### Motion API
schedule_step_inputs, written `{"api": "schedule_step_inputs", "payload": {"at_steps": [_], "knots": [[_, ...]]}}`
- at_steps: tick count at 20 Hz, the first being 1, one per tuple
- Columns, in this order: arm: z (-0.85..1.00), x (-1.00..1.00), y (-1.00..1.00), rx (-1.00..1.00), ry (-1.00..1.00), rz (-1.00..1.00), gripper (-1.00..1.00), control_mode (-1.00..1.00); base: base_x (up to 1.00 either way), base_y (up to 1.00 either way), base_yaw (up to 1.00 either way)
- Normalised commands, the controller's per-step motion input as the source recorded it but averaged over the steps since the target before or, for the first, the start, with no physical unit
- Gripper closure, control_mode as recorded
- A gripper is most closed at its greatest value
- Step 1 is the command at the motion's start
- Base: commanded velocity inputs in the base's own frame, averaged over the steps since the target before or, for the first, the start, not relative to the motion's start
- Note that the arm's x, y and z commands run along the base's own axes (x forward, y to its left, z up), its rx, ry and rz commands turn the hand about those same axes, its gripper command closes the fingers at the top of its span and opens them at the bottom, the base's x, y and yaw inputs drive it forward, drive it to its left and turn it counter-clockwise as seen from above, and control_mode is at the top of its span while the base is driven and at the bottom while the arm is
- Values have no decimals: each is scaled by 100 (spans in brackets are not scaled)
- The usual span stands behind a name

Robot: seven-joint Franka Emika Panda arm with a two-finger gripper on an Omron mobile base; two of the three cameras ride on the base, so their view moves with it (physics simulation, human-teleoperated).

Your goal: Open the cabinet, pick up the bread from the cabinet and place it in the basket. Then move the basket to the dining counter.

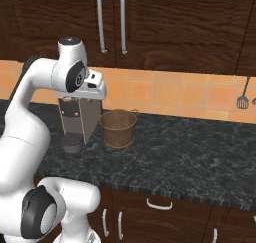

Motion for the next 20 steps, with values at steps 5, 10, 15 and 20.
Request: {"api": "schedule_step_inputs", "payload": {"at_steps": [5,10,15,20], "knots": [[-1,-46,0,1,-14,0,-100,-100,0,0,0],[2,-52,-15,5,-44,0,-100,-100,0,0,0],[42,-22,-22,8,-41,0,-100,-100,0,0,0],[54,0,0,0,-39,-6,-100,-100,0,0,0]]}}
